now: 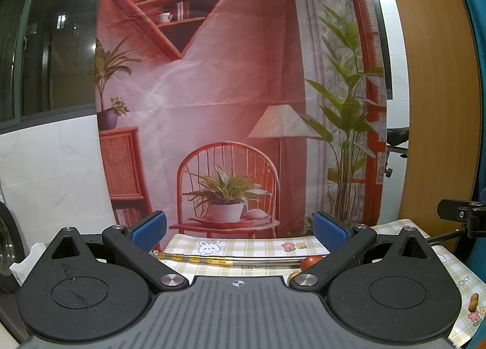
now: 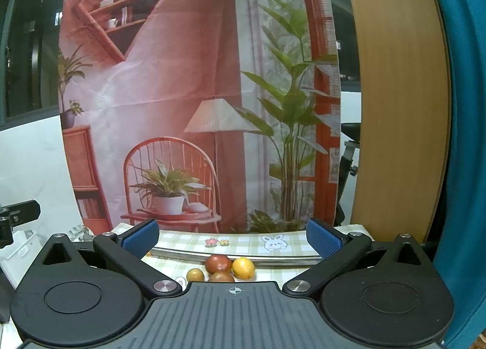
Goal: Organize fruits
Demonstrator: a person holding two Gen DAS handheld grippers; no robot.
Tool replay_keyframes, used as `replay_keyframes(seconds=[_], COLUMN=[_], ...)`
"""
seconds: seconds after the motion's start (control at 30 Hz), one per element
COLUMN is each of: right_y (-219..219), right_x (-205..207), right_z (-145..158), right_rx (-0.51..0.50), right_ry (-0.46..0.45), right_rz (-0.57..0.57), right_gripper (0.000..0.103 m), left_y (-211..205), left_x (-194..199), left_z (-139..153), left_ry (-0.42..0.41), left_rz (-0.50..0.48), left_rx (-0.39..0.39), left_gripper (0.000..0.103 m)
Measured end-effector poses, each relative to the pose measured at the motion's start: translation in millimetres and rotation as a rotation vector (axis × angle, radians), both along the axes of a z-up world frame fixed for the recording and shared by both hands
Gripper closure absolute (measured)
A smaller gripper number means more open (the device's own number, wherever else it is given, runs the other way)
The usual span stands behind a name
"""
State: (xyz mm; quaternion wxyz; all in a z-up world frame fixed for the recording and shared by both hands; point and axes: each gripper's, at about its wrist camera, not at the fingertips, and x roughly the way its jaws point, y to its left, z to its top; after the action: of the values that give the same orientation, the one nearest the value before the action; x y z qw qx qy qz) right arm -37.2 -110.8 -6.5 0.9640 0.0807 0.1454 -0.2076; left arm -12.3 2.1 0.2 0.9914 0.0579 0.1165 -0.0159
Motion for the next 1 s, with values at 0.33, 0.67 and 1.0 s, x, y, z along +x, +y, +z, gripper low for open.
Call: replay_keyframes(seconds=[0.33,0.67,1.0], right_y=[-1.0,-2.2,-4.4], right_x=[0.0,-0.2,-0.5], right_z=[-0.1,0.4,-4.6], right_rx=[0.002,0.004,0.006], right_ry=[0.002,0.003,0.009], right_rz=[0.001,0.0,-0.001], right_gripper=[0.0,0.0,0.0], left_y=[-0.1,-0.1,3.7], left_x=[0.2,0.0,6.1], left_z=[0.6,0.3,-5.2], left_ry=[0.0,0.003,0.02], left_rz=[0.0,-0.001,-0.032], left_rx=[0.0,-0.001,-0.037], left_gripper=[0.0,0.0,0.0])
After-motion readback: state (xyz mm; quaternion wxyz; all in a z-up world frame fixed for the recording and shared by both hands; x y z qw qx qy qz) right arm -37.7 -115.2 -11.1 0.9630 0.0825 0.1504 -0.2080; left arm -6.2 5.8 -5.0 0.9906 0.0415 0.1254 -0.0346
